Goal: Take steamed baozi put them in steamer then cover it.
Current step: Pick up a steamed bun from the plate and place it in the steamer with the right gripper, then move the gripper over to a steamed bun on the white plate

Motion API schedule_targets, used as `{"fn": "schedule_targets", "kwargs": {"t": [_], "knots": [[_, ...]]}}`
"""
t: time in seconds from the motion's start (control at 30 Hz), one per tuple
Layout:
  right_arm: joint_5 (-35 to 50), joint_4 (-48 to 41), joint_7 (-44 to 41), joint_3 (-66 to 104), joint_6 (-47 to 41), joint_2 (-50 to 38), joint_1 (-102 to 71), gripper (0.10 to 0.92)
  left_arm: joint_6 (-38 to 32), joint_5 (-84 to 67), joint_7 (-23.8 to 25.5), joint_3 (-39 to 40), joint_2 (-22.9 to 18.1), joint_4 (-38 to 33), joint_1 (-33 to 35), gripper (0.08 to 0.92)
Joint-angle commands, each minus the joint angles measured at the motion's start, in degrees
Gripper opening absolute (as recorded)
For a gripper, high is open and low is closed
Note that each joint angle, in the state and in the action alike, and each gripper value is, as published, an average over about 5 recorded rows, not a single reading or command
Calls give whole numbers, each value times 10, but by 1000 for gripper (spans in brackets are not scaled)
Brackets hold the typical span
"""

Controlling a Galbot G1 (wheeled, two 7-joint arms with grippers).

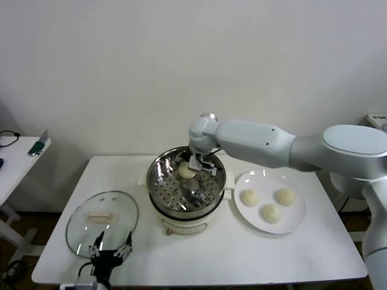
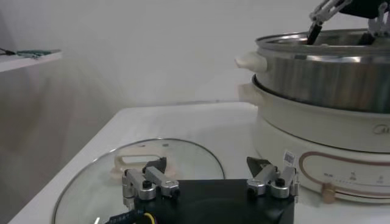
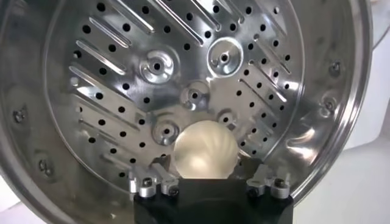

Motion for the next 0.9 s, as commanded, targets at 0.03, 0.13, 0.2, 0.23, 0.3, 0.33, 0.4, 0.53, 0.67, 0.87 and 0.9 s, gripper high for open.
{"fn": "schedule_targets", "kwargs": {"t": [0.03,0.13,0.2,0.23,0.3,0.33,0.4,0.53,0.67,0.87,0.9], "knots": [[117,18,-37,-13,17,-34,73,822,-1,1,0,0,2,-6,3,823],[228,21,-77,-41,11,-72,146,823,0,3,1,1,2,-10,7,823],[334,23,-99,-79,-17,-100,197,823,0,4,1,2,2,-12,9,823],[389,25,-108,-99,-37,-116,219,823,0,5,1,2,2,-13,10,823],[477,28,-120,-139,-82,-152,255,823,0,6,1,3,2,-14,11,823],[503,30,-123,-154,-101,-168,266,823,0,6,1,4,2,-15,11,823],[531,34,-126,-181,-141,-207,279,823,0,7,1,5,3,-15,11,823],[533,56,-112,-237,-214,-280,273,823,1,7,1,8,5,-16,8,823],[529,90,-86,-257,-280,-343,235,823,2,6,2,10,5,-15,3,823],[511,113,-50,-213,-341,-372,135,823,4,5,3,8,6,-14,1,823],[506,110,-46,-199,-346,-370,115,823,4,5,3,8,6,-14,1,823]]}}
